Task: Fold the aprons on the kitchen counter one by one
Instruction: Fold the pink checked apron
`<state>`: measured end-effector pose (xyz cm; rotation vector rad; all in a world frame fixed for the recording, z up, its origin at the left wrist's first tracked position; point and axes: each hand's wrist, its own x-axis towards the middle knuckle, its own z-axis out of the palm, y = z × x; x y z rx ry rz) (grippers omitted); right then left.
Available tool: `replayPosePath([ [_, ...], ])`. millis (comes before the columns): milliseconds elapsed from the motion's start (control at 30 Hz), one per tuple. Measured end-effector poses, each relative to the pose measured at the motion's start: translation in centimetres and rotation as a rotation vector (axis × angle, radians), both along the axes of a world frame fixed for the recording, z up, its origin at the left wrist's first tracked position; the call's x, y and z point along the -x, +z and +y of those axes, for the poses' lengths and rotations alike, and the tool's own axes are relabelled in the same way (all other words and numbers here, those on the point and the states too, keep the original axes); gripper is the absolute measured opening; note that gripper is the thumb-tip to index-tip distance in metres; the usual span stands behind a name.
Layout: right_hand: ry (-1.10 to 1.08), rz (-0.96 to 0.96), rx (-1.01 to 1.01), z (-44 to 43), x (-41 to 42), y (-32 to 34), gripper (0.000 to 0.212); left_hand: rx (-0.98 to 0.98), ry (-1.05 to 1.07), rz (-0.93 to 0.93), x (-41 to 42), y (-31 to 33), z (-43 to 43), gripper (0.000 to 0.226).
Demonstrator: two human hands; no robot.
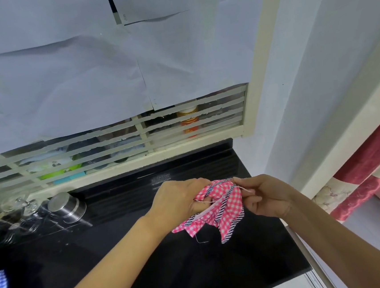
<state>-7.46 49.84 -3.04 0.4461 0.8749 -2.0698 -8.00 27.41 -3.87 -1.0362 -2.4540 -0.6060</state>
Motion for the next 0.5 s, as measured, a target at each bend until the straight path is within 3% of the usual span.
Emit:
replayPosePath([
  [67, -0.072, -0.055, 0.0, -0.3, -0.3, 0.4, 0.037, 0.034, -0.009, 0.03, 0.3, 0.0, -0.1, 0.037],
  [167, -0.045, -0.049, 0.118, -0.2, -0.4, 0.8, 0.053, 0.027, 0.008, 0.074, 0.6, 0.0, -0.4, 0.032],
  [267, 0.09, 0.029, 0.098, 0.1, -0.5, 1.2, 0.055, -0.043, 0.048, 0.032, 0.8, 0.3, -0.6, 0.034],
  [333, 0.152, 0.087, -0.013, -0.1, -0.5, 1.8, 0.05, -0.131, 0.091, -0.092, 0.5, 0.3, -0.4, 0.036],
  [400, 0.171, 0.176, -0.182, -0.2, -0.5, 2.4, 0.03, -0.2, 0.132, -0.225, 0.2, 0.4, 0.1, 0.037],
  [433, 0.18, 0.229, -0.269, -0.4, -0.4, 2.9, 0.021, -0.209, 0.144, -0.235, 0.2, 0.3, 0.3, 0.037],
  [500, 0.229, 0.351, -0.465, -0.9, -0.3, 3.4, 0.023, -0.203, 0.162, -0.203, 0.5, 0.1, 0.4, 0.037],
])
